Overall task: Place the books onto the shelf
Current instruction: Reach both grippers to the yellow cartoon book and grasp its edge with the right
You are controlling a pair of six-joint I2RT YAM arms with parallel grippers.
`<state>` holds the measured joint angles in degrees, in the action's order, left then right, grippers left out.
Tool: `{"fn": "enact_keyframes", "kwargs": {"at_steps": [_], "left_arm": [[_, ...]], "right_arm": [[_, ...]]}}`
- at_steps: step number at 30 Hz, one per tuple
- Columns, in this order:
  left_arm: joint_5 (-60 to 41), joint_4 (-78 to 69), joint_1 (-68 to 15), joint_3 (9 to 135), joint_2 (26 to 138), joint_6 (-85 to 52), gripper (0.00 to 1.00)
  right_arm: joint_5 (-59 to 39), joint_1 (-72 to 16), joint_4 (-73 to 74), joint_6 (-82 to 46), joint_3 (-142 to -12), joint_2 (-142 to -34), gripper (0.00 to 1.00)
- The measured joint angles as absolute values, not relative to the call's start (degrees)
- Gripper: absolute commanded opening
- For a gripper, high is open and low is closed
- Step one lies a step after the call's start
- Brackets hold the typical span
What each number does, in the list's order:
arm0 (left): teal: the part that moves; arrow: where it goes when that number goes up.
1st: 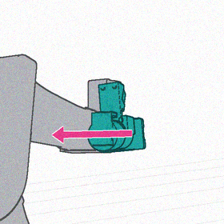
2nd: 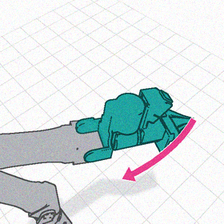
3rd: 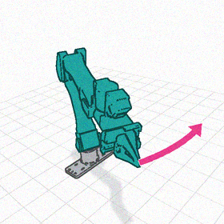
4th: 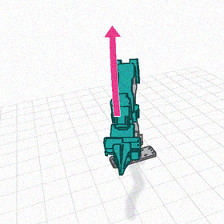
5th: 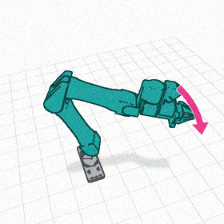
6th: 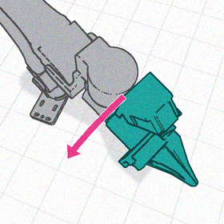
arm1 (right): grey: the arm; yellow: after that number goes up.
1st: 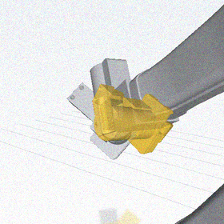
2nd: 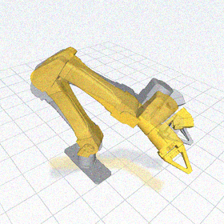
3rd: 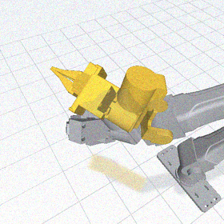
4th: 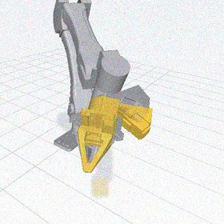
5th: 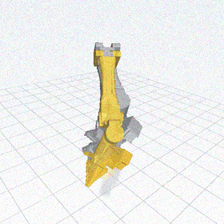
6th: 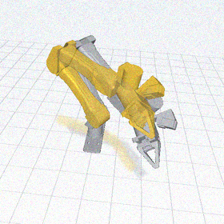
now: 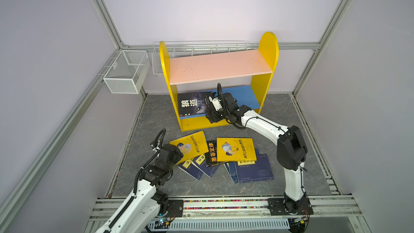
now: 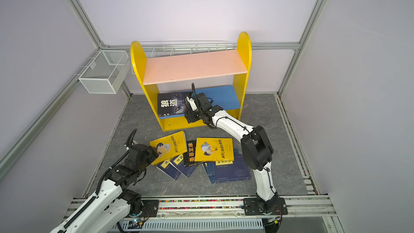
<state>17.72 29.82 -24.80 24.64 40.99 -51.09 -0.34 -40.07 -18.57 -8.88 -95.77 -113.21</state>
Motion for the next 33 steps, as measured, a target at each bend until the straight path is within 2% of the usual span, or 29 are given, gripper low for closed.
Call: {"fn": "enact_keyframes", "kwargs": {"at_steps": [3,9,19,26,31,33], "left_arm": [[17.06,27.99,-26.96,26.55,44.05,-47.57,0.8],[14.26,20.1,-38.11,32.18,57.06,-38.83,0.8],[7.66,12.43,-51.0,44.75,79.09,-24.75,0.81],[5.56,13.21,-52.03,48.56,87.66,-21.91,0.78],[4.62,13.17,-52.03,50.11,91.13,-21.76,0.7],[4.34,13.08,-52.03,51.31,92.53,-21.61,0.62]], "right_arm": [[2.7,-39.88,-19.14,-10.15,-89.73,-105.6,0.83],[2.85,-35.62,-20.97,-17.85,-74.39,-86.59,0.82],[-1.74,-31.18,-32.86,-27.97,-44.49,-70.22,0.81],[-6.61,-28.67,-33.56,-29.91,-38.57,-67.66,0.75],[-11.05,-26.35,-30.0,-30.09,-36.99,-69.28,0.68],[-12.6,-25.54,-28.08,-30.02,-36.49,-69.54,0.65]]}}
